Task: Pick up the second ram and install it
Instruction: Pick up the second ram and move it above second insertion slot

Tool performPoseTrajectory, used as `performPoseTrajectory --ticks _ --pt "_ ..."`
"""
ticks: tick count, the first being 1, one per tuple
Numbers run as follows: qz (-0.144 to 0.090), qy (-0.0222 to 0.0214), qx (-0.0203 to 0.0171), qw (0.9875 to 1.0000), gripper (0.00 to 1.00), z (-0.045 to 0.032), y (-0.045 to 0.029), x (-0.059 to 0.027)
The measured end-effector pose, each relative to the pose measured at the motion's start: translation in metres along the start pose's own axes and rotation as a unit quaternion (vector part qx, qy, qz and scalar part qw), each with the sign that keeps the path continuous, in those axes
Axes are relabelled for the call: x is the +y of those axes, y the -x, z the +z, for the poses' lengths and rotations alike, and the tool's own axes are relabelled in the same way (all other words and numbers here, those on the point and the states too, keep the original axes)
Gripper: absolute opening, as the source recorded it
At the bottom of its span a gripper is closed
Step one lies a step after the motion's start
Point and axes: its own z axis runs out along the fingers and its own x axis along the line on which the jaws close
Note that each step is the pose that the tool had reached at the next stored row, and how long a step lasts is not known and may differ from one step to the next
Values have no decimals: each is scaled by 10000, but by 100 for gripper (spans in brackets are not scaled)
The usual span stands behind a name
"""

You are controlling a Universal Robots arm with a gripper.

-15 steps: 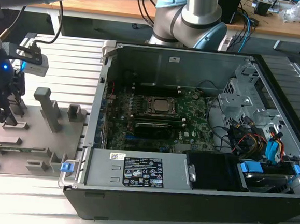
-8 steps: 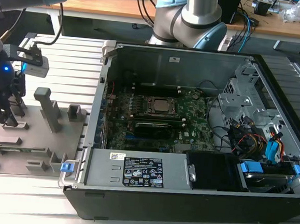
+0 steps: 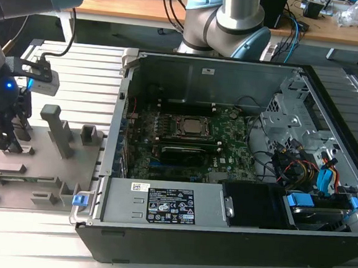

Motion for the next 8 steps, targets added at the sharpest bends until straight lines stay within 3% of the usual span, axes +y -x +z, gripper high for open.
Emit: performPoseTrajectory --ticks 3,5,6,8 --pt "0 0 0 10000 36 38 -38 -4" --pt "-4 0 0 10000 36 72 -162 -9" --pt "-43 0 2 10000 36 184 -319 -29" --pt "-184 2 -15 9998 36 384 -409 -44"
